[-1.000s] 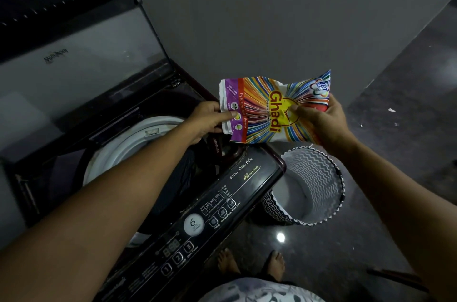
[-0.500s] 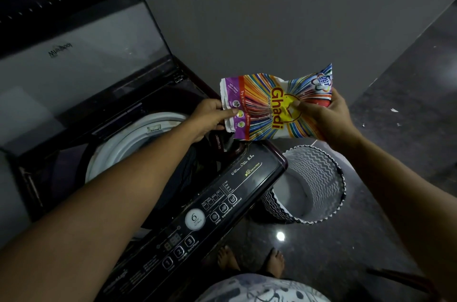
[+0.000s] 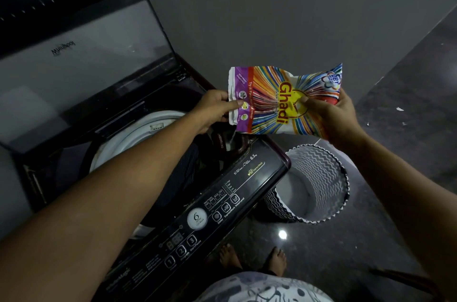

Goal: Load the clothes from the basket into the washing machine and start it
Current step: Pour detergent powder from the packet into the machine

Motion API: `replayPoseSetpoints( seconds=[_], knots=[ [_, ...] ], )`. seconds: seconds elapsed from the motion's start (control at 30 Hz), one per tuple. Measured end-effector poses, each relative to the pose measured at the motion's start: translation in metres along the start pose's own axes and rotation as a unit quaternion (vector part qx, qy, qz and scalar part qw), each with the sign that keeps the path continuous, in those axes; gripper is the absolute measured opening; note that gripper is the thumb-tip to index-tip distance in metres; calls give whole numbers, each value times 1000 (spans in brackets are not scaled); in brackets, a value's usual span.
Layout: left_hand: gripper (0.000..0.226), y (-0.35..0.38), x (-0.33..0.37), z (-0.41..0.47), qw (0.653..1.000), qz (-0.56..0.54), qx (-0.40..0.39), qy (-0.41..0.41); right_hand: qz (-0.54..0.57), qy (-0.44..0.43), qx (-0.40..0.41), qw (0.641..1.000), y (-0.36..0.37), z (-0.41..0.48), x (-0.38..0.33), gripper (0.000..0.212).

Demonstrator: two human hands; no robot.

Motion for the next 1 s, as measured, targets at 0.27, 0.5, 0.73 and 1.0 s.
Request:
replayPoseSetpoints(
  seconds=[0.27,0.5,0.73,1.0],
  knots=[
    [26,-2,-4,2,1000,16,-9,-9,-16,6,-12,1000,3,1,-4,39],
    [26,-4,-10,4,1000,13,-6,-11,-17,16,-12,1000,6,3,-8,40],
    [25,-3,-4,3,1000,0,-3,-6,-24,18,-3,1000,4,10,-8,43],
    [23,-4,-2,2,1000,3,6,-4,-33,19,0,999,3,15,-5,42]
  ],
)
Point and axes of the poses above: each hand's wrist, its own z-axis towards the middle knuckle, its own y-axis out of the palm, x = y × z, the point moved 4 cm from there along z, towards the middle knuckle, and after that the axes turned 12 degrees about y, right-handed, at the moved point
